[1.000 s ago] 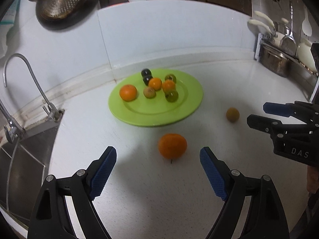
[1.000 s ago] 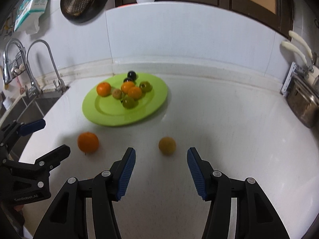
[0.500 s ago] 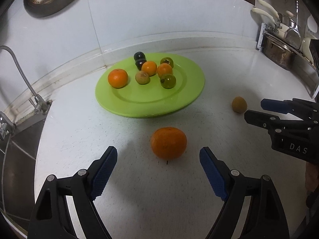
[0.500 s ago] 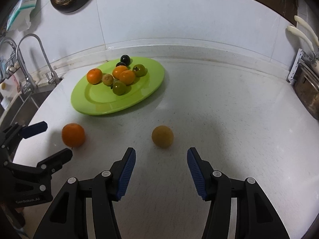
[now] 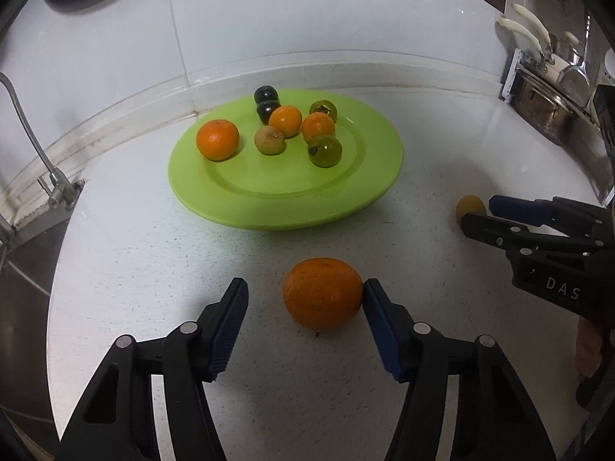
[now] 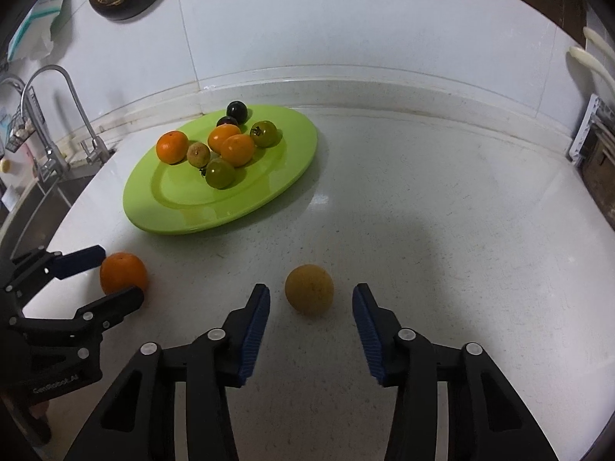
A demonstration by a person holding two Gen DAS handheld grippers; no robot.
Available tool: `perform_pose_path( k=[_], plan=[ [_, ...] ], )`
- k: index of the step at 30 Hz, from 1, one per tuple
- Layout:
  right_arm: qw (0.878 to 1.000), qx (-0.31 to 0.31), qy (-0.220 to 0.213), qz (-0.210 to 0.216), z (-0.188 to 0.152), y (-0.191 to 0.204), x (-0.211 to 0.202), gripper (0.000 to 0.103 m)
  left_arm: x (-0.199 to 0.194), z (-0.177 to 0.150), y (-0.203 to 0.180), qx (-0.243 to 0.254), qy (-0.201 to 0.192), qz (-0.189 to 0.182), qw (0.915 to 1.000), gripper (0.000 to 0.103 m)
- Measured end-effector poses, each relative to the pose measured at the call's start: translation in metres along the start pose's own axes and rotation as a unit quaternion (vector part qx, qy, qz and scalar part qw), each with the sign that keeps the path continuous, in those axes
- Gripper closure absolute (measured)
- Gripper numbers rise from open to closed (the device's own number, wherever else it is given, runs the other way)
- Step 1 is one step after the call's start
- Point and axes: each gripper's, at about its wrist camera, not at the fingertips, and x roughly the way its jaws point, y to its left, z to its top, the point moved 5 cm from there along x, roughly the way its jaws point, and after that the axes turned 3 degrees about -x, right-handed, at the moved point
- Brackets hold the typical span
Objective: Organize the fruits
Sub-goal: 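Grasp the large orange with the left gripper while the right grasps the yellow fruit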
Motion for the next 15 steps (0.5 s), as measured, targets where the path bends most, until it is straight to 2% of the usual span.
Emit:
perform_pose_path(
  k=[7,13,15],
  plan=[
    [1.000,0.002,0.006,0.011,0.000,0.003,0.008,0.062,0.000,0.000,-0.003,-0.003,0.005,-0.025,0.9997,0.061],
    [1.000,0.008,0.009,0.015,-0.001,0.001,0.013,0.073,-0.001,0.000,-0.005,-0.001,0.005,-0.027,0.9996,0.062],
    [1.000,0.008,0.008,0.015,-0.001,0.001,0.012,0.074,-0.001,-0.001,-0.005,0.000,0.005,-0.027,0.9996,0.062]
  ],
)
